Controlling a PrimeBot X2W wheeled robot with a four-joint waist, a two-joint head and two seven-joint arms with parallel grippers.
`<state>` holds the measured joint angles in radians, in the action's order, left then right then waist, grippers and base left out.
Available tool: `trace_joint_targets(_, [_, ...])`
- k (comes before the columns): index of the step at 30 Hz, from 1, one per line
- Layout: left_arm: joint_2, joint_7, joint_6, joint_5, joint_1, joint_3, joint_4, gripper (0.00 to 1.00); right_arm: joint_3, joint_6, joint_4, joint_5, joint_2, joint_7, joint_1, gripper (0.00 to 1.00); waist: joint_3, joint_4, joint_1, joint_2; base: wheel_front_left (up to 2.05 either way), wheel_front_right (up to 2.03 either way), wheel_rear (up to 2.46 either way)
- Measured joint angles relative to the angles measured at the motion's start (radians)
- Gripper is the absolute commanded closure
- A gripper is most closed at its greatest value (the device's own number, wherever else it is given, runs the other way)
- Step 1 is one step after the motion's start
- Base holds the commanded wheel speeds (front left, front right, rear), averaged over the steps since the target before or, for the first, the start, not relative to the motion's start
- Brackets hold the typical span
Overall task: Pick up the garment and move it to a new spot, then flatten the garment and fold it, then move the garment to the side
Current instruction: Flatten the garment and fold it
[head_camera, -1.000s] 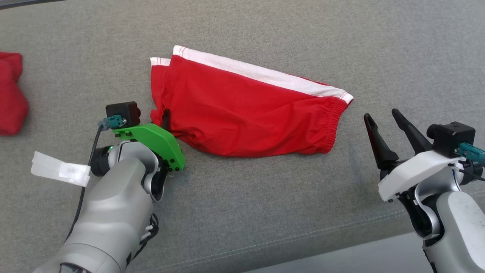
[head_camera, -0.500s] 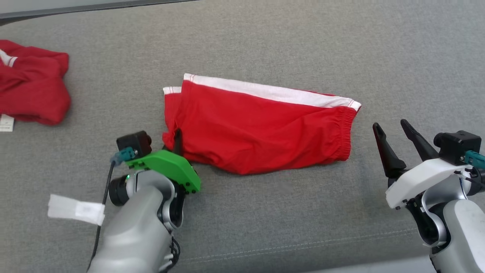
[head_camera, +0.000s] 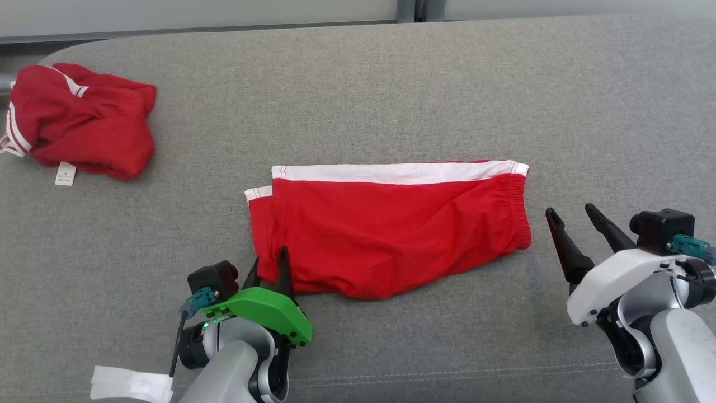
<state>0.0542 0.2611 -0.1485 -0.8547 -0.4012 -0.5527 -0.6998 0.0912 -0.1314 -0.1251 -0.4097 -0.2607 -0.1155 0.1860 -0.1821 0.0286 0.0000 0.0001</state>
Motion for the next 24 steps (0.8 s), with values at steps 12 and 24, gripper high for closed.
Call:
trace_joint_targets(12, [0.037,0.001,-0.002,0.152,0.131,0.135,0.203,0.00,-0.066,0.000,-0.112,-0.029,0.078,-0.037,-0.002,0.00,0.041,0.055,0.0000,0.0000,0.00,0.00,0.00])
trace_joint_targets(24, [0.060,0.001,-0.032,0.233,0.253,0.157,0.421,0.00,-0.191,0.000,-0.292,-0.171,0.177,0.007,0.002,0.00,0.058,0.171,0.0000,0.0000,0.00,0.00,0.00])
